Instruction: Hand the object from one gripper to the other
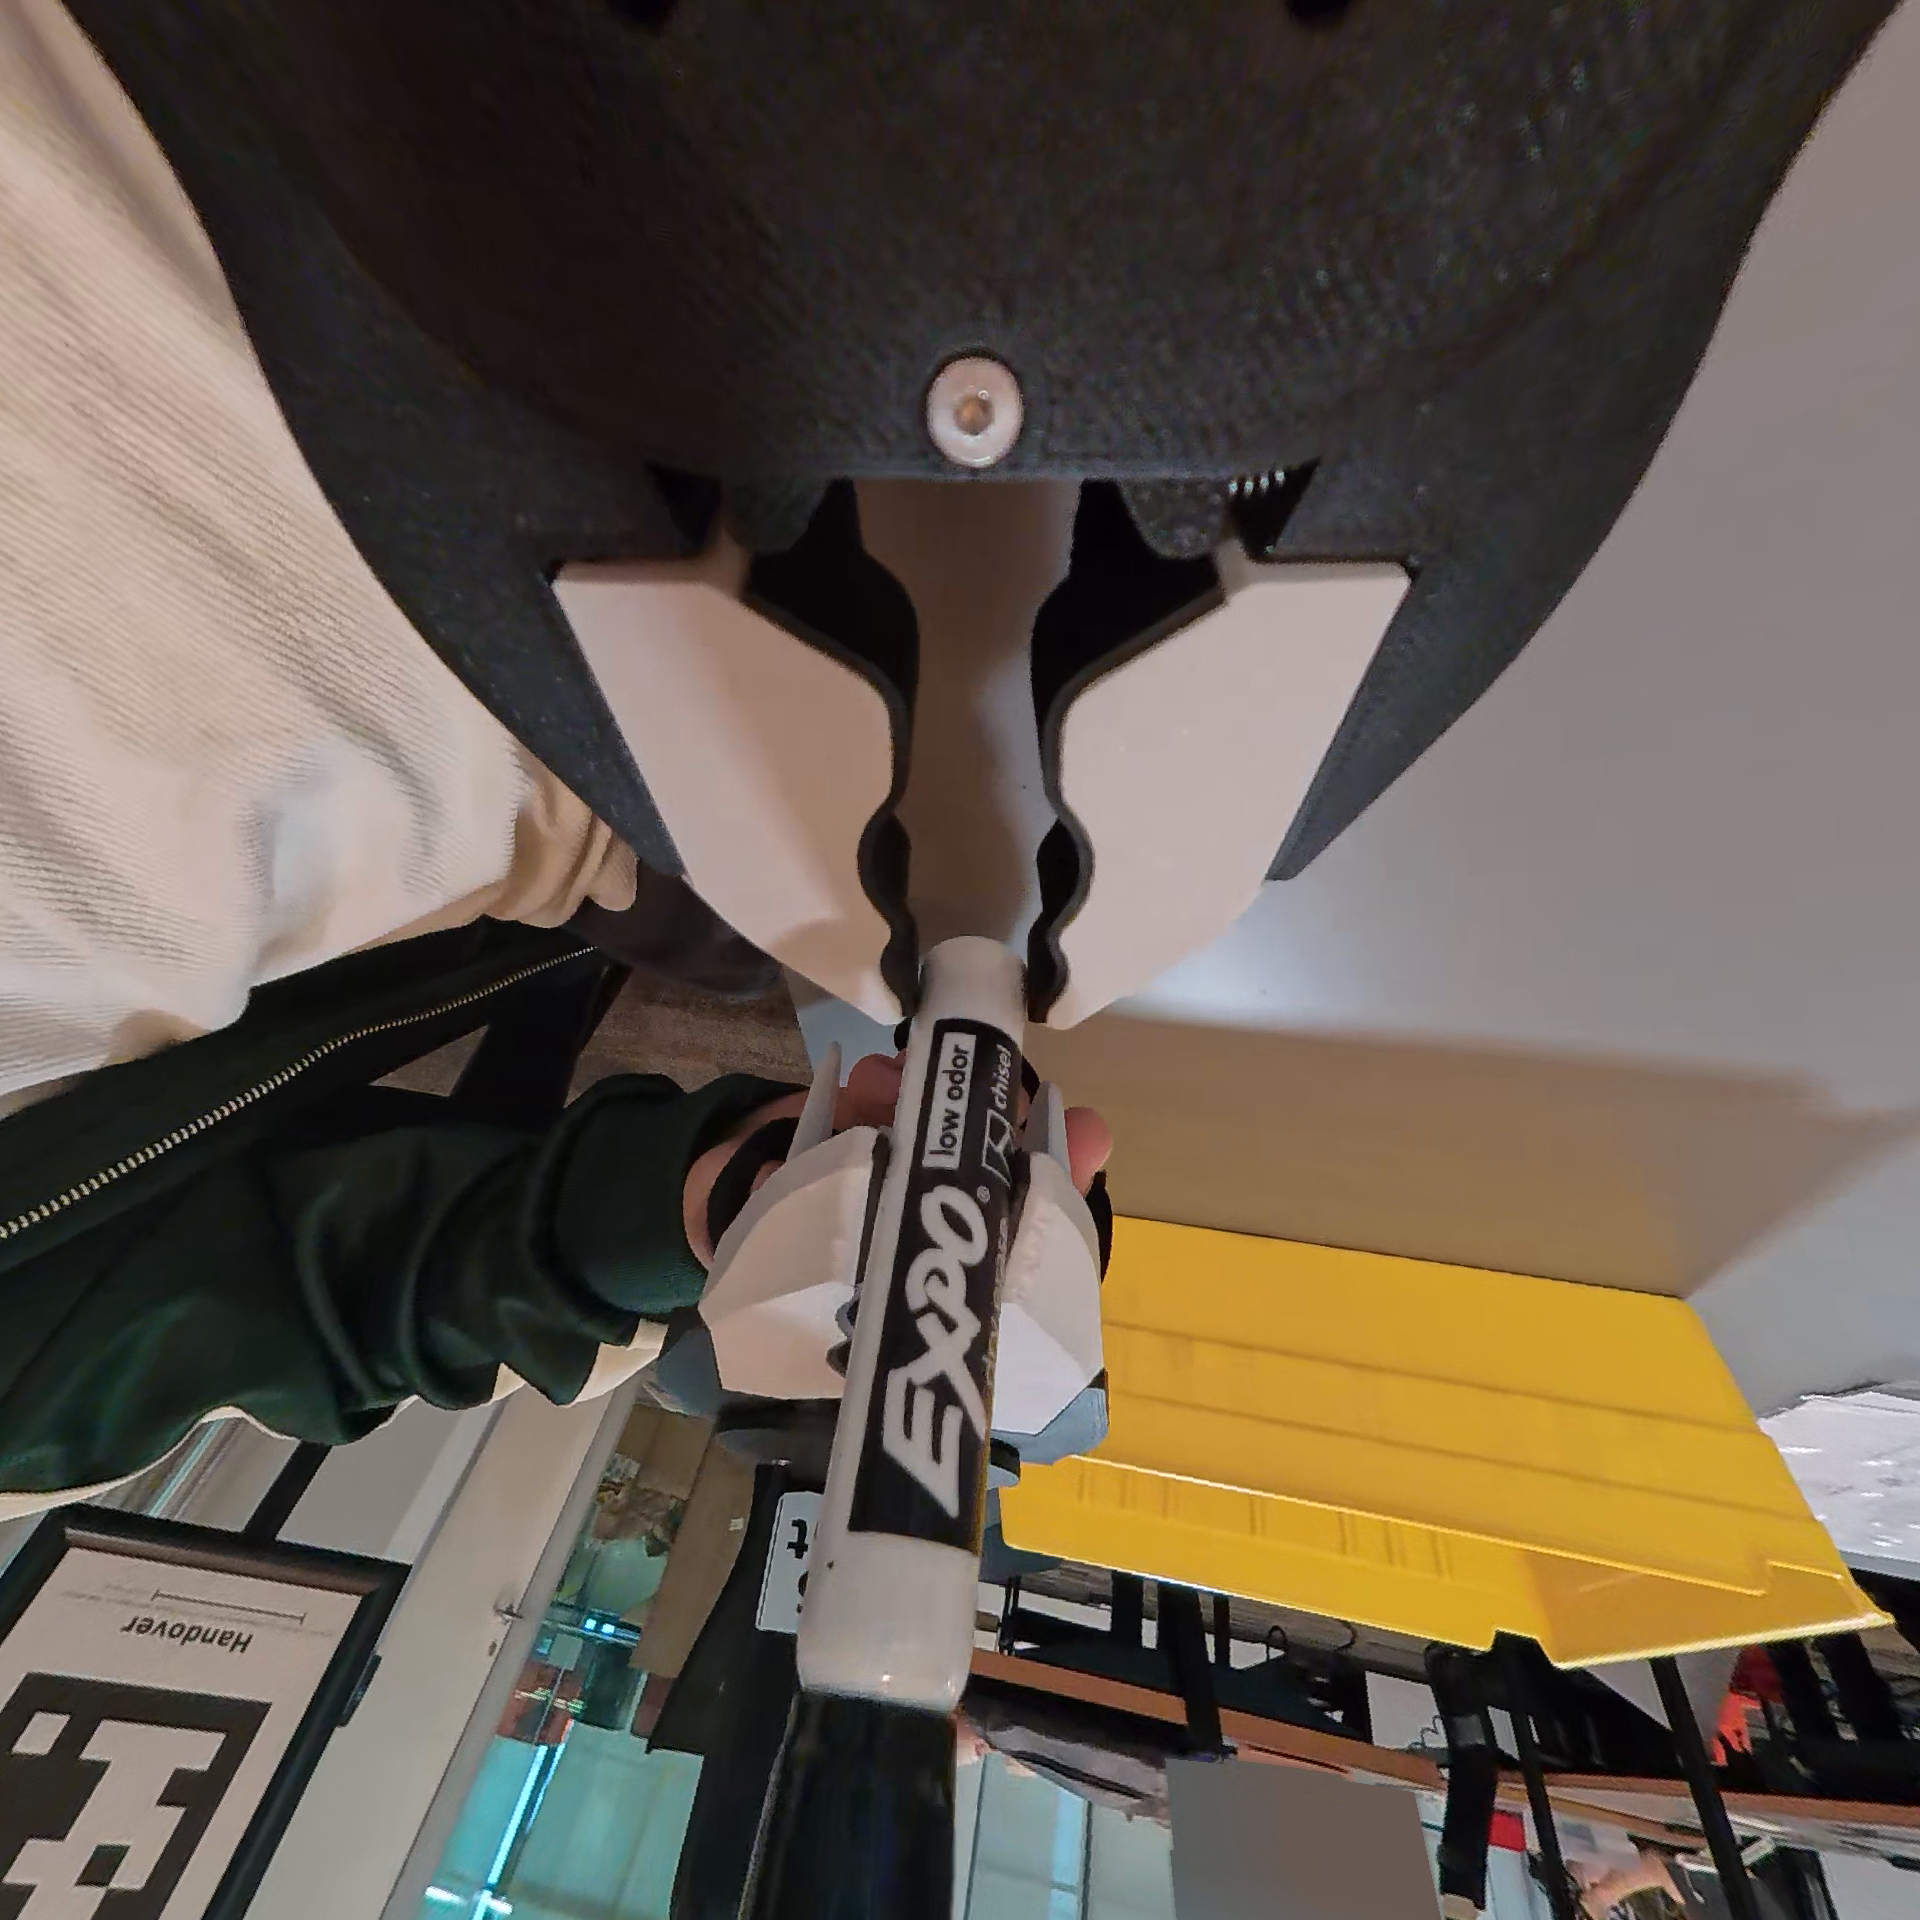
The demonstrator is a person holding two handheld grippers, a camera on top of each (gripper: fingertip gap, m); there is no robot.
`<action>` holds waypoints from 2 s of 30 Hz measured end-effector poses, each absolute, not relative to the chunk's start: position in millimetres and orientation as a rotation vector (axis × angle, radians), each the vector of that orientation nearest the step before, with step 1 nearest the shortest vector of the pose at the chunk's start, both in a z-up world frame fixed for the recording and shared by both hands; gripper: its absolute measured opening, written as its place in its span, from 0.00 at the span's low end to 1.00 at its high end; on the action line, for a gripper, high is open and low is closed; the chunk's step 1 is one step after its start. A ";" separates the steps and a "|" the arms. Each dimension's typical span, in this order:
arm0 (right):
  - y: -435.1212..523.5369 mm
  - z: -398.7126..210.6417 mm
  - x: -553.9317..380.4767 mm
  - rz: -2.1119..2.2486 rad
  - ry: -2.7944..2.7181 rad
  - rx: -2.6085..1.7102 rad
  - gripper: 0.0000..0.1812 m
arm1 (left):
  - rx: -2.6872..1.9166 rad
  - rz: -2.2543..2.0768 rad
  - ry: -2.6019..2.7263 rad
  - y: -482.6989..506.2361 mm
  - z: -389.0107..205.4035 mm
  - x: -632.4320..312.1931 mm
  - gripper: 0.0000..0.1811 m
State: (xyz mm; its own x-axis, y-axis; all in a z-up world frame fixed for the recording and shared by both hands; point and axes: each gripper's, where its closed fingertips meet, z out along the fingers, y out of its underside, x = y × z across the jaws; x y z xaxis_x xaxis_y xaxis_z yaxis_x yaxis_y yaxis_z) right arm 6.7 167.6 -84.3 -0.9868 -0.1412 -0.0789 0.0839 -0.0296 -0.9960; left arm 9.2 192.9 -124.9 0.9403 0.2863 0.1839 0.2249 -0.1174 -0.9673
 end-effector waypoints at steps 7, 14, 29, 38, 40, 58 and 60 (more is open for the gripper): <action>167.7 -82.7 8.2 -2.144 2.048 -0.066 0.11 | -1.718 0.070 -0.371 194.3 -124.2 11.0 0.10; 175.3 -70.1 -13.6 -2.247 2.024 0.069 0.36 | -1.737 0.090 -0.371 194.0 -124.3 10.4 0.10; 205.1 -79.5 -44.6 -2.342 3.271 -1.478 0.30 | -1.594 -0.767 -0.537 206.1 -126.4 49.8 0.11; 190.1 -94.2 -25.3 -1.996 3.332 -2.194 0.16 | -1.646 -0.991 -0.537 212.7 -138.1 72.6 0.11; 189.6 -96.1 -24.5 -1.956 3.334 -2.239 0.15 | -1.654 -1.016 -0.522 213.9 -139.0 77.2 0.11; 183.8 -87.9 -31.0 -2.318 2.896 -0.470 0.10 | -1.180 -0.222 -0.441 157.2 -56.2 4.8 0.42; 175.2 -91.4 -17.9 -2.256 2.733 -0.336 0.10 | -1.187 -0.113 -0.424 153.7 -51.6 3.2 0.41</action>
State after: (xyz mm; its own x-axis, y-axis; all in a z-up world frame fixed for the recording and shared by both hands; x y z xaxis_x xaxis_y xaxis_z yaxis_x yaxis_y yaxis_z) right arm -17.9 175.2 -91.4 -0.8969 0.1187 0.4261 -0.3959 0.2144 -0.8929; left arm 3.2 153.7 -51.6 0.9158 0.1351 0.3782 0.3048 0.3792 -0.8736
